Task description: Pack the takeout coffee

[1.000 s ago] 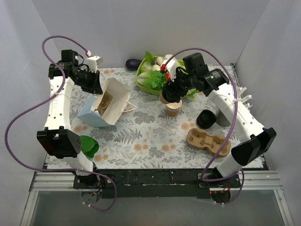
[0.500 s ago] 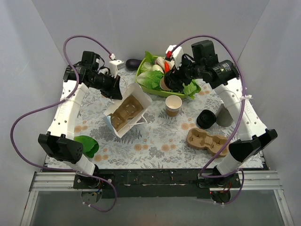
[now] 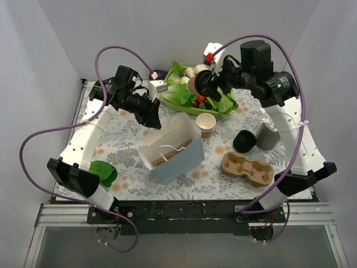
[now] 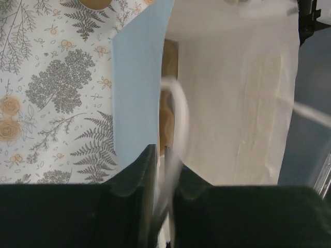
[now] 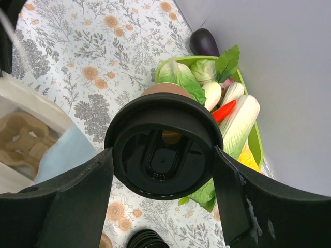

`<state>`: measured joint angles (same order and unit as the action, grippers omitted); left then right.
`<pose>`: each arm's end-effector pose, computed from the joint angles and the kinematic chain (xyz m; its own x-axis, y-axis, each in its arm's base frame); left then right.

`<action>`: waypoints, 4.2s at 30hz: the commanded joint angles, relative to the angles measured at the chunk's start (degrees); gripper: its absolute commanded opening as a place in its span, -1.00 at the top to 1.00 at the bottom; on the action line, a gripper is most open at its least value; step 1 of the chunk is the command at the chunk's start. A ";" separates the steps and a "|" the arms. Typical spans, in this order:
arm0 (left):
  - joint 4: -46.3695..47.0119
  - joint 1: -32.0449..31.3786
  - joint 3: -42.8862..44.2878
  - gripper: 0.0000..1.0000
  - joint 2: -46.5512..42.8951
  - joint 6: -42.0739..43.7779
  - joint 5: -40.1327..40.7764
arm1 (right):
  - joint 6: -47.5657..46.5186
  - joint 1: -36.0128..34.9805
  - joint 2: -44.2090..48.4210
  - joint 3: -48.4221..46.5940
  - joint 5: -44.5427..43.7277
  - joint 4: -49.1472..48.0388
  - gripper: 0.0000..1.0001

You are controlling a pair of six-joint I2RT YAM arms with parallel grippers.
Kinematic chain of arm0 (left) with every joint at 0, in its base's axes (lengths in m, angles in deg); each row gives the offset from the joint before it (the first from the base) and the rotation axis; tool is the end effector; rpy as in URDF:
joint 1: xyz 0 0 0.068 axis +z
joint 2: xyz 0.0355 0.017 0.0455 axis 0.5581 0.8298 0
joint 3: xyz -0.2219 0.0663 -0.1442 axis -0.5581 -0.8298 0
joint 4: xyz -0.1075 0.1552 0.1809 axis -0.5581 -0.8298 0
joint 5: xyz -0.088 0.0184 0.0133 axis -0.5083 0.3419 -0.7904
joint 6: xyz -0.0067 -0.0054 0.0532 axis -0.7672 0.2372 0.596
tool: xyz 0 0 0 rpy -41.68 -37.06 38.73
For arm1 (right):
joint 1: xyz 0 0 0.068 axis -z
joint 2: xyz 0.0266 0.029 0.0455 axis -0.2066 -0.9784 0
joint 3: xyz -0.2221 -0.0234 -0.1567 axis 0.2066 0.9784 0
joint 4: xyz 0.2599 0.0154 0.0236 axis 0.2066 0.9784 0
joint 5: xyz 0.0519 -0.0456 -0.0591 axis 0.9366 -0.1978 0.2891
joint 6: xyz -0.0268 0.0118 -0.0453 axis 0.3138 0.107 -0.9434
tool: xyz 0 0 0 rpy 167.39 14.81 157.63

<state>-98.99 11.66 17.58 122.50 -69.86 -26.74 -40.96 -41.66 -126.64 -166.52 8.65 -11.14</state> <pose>0.2553 -0.1292 0.4117 -0.9535 0.1305 -0.2719 0.2873 0.6668 -0.6877 0.2536 0.1577 0.5160 0.0883 -0.5077 -0.8570 -0.7903 0.4880 -0.3705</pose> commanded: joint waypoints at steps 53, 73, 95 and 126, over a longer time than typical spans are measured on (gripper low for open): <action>-0.24 -0.24 5.51 0.81 4.39 8.48 -1.54 | -24.38 -18.25 1.65 10.18 1.28 6.30 0.97; 5.64 -1.29 0.76 -0.21 -2.63 3.83 -2.16 | -32.29 -22.65 7.35 29.04 -4.35 3.66 0.97; 21.63 -1.12 -7.41 -0.69 -13.45 -7.15 14.09 | -53.91 -23.09 17.82 48.67 -6.11 -10.75 0.97; 27.97 -0.77 -18.13 -0.73 -11.25 -12.43 10.50 | -41.35 -20.19 8.15 40.50 -0.58 -1.79 0.97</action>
<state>-72.74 10.55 0.53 111.07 -81.55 -13.25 -85.40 -62.25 -119.04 -121.78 5.90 -14.60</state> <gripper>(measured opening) 0.867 0.774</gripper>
